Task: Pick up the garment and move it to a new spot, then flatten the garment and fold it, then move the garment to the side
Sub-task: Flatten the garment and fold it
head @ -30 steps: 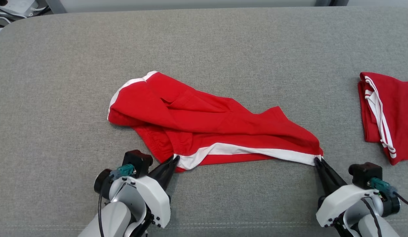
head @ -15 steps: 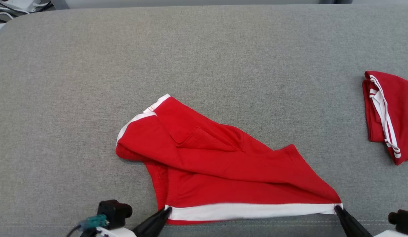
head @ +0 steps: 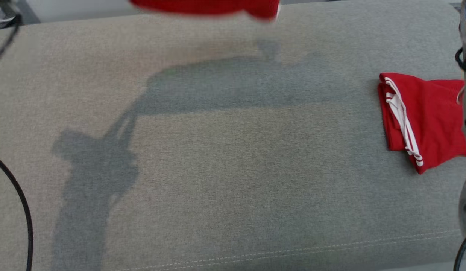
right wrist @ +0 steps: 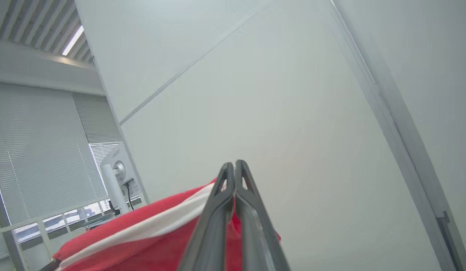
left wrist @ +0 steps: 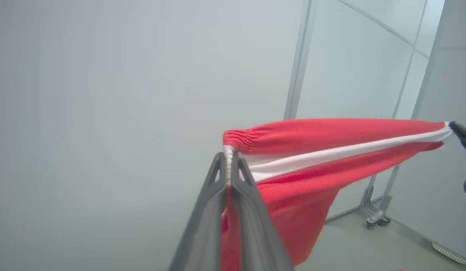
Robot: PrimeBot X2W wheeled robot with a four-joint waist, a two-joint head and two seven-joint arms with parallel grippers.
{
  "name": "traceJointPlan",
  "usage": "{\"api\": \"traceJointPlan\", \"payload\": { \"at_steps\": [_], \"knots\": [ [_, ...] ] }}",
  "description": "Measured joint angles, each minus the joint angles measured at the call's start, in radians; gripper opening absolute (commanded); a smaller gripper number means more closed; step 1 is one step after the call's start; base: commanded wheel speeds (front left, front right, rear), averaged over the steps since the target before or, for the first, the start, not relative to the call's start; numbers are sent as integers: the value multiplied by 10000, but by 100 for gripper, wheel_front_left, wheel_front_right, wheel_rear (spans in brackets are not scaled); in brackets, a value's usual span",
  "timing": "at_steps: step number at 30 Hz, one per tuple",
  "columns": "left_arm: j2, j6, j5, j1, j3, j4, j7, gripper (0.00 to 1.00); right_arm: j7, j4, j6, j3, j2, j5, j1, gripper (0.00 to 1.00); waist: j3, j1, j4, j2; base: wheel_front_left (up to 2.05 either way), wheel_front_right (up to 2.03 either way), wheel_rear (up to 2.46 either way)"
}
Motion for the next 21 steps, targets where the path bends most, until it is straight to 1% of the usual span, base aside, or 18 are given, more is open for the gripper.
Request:
{"api": "traceJointPlan", "payload": {
  "at_steps": [2,3,5,7,8,11,13,15,16,18,21],
  "knots": [
    [10,-10,242,-946,-173,443,-531,0,-667,460,2,593,-199,-67,-576,0,-44,0,-161,0,0,0,0],
    [10,-10,242,-946,-173,443,-531,0,-667,460,2,593,-199,-67,-576,0,-44,0,-161,0,0,0,0],
    [171,-10,431,-1296,-715,389,-922,0,-744,746,-2,1352,-543,-82,-673,0,55,0,-217,0,0,0,0],
    [433,-8,654,-1104,-1383,328,-1557,0,-715,788,-2,2123,-803,142,-286,0,236,0,-207,0,0,0,0],
    [497,-8,708,-774,-1609,343,-1889,0,-694,777,-4,2491,-886,309,83,0,321,0,-171,0,0,0,0],
    [380,-4,433,1274,-2288,757,-3018,0,-642,752,-17,3459,-1032,1012,1958,0,613,0,6,0,0,0,0],
    [-17,6,136,2754,-2677,1323,-3726,0,-872,861,-17,3845,-1118,1331,3183,0,788,0,161,0,0,0,0],
    [-458,6,-224,3911,-3118,1802,-4121,0,-978,1091,-17,4117,-1214,1741,4132,0,965,0,313,-1,0,0,0],
    [-709,6,-408,4331,-3271,1971,-4360,0,-1085,1162,-17,4213,-1287,1916,4561,0,1051,0,395,0,0,0,0],
    [-984,6,-523,4763,-3636,2098,-4575,0,-1290,1312,-19,4381,-1421,2121,5177,0,1195,0,549,0,0,0,0],
    [-1055,6,-658,4973,-3831,2163,-4855,0,-1699,1024,-19,4391,-1551,2752,5895,0,1275,-1,731,0,0,0,0]
  ]
}}
